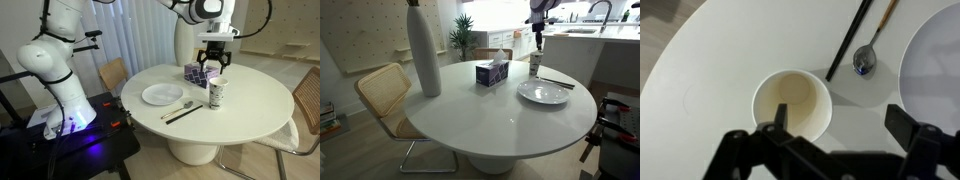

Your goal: Move the white cup to the left of the white plate

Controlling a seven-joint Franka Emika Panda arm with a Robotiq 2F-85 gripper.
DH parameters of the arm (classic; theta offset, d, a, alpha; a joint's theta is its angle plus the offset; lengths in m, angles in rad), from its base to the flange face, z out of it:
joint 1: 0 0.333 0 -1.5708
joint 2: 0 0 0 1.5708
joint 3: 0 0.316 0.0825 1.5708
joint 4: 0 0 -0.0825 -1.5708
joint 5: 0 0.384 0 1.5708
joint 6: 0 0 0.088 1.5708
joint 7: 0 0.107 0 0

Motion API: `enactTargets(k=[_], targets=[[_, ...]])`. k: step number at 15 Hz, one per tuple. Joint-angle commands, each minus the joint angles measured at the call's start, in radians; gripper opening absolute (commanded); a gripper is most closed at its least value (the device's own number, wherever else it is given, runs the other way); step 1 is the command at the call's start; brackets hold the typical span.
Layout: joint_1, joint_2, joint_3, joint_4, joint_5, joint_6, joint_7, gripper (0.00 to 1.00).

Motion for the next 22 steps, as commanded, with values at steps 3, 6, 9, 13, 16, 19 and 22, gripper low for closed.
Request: enactTargets(k=[3, 6, 9, 13, 16, 19, 22], targets=[[-0.008, 0.011, 0.025, -0.023, -0.012, 0.057, -0.004, 1.0], [-0.011, 0.026, 0.026, -0.025, -0.009, 0.075, -0.002, 1.0], [-0.014, 0.045, 0.028, -0.024, -0.005, 0.086, 0.0, 1.0], [-0.021, 0.068, 0.028, -0.023, -0.002, 0.099, 0.001, 1.0], [-0.026, 0.079, 0.028, -0.025, -0.002, 0.102, 0.004, 1.0], [-0.028, 0.08, 0.028, -0.028, -0.002, 0.107, 0.005, 1.0], [-0.03, 0.074, 0.027, -0.032, -0.003, 0.118, 0.008, 0.66]])
